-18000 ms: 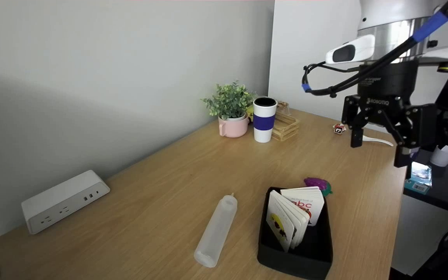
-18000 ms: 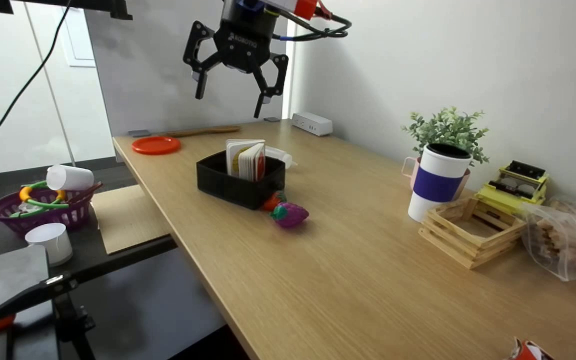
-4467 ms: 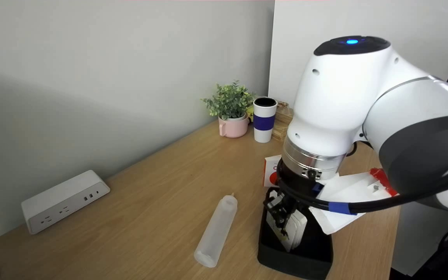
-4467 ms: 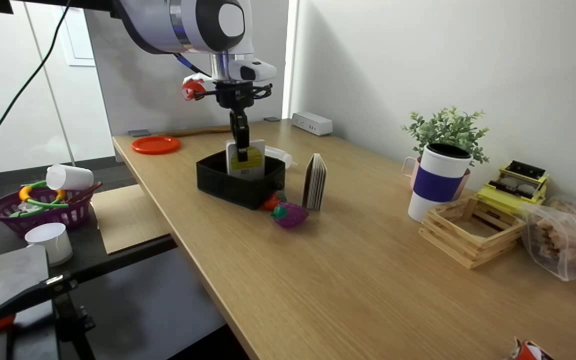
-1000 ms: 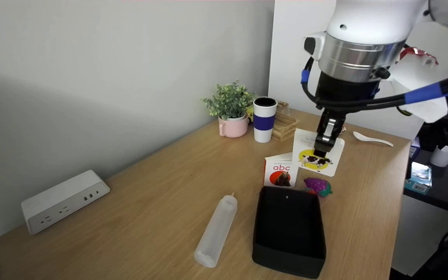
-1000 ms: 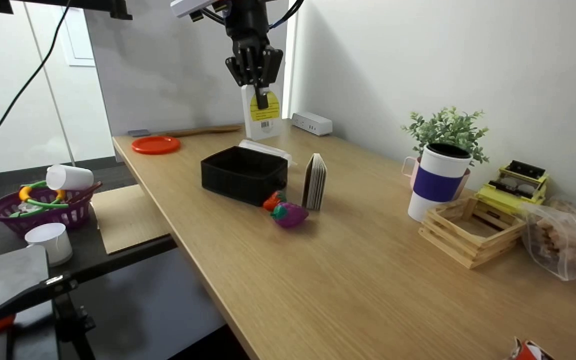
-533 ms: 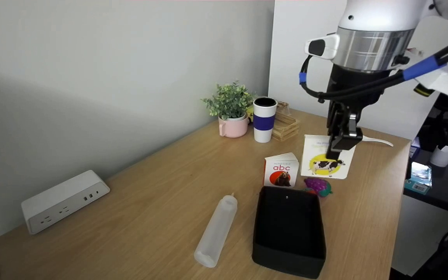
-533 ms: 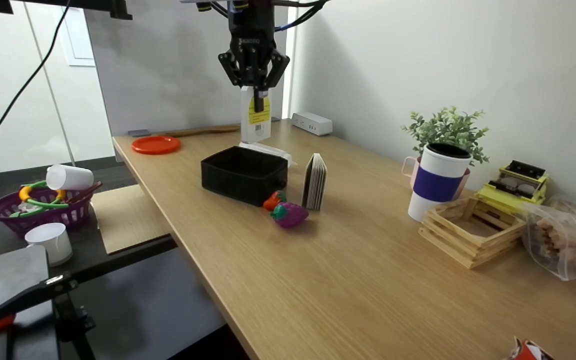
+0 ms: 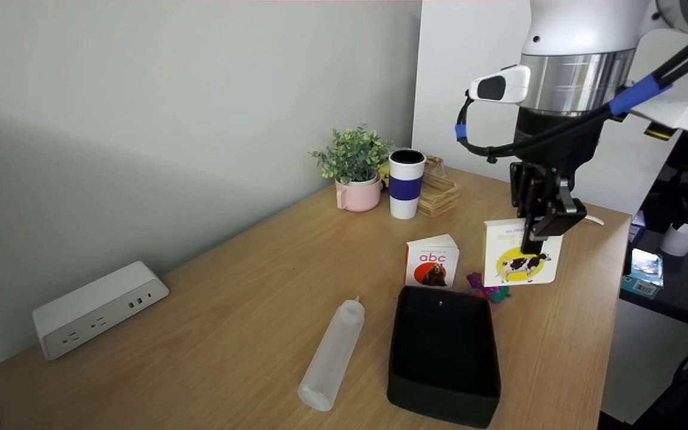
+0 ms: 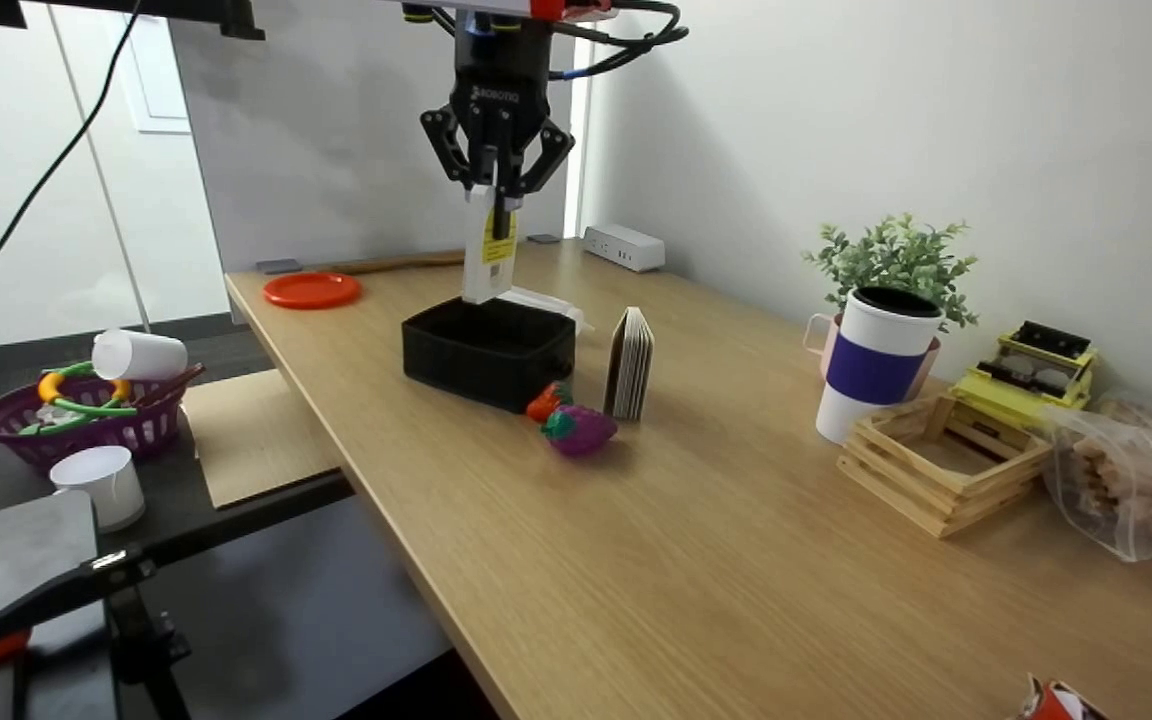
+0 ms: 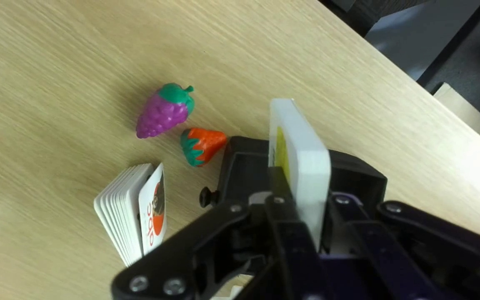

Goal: Remove the book on the right from the box, remove the book on the left from the box

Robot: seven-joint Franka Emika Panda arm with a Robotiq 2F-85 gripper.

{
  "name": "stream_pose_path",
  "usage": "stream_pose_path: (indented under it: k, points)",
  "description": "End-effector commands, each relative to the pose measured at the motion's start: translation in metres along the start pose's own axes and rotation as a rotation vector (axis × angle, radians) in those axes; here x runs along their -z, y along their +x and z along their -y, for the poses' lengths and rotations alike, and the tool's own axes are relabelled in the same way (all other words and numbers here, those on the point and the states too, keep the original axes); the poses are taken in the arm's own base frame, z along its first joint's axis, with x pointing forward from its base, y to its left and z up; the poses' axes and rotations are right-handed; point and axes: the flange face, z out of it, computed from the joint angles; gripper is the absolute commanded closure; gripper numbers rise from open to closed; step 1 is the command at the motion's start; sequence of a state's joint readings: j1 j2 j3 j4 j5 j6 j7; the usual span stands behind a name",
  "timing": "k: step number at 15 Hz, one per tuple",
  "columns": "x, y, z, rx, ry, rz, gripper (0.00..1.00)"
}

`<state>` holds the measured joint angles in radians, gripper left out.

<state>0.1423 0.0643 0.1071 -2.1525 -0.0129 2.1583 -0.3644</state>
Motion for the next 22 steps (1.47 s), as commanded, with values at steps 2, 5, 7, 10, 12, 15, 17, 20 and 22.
stream_pose_path:
  k: [2,5,7,10,12,15,17,20,22]
  points:
    - [0.0,0.002,-0.008,-0.021,-0.019,0.005,0.96]
    - [0.012,-0.003,-0.025,-0.06,-0.062,-0.005,0.96]
    - [0.026,-0.011,-0.041,-0.094,-0.089,-0.022,0.96]
    - [0.048,-0.025,-0.071,-0.15,-0.107,-0.066,0.96]
    - [0.06,-0.036,-0.095,-0.195,-0.106,-0.097,0.96]
    - [0.074,-0.052,-0.126,-0.26,-0.102,-0.121,0.96]
    - [0.069,-0.05,-0.121,-0.26,-0.108,-0.105,0.96]
    - [0.07,-0.052,-0.124,-0.266,-0.107,-0.105,0.86]
    - [0.069,-0.05,-0.122,-0.261,-0.107,-0.105,0.96]
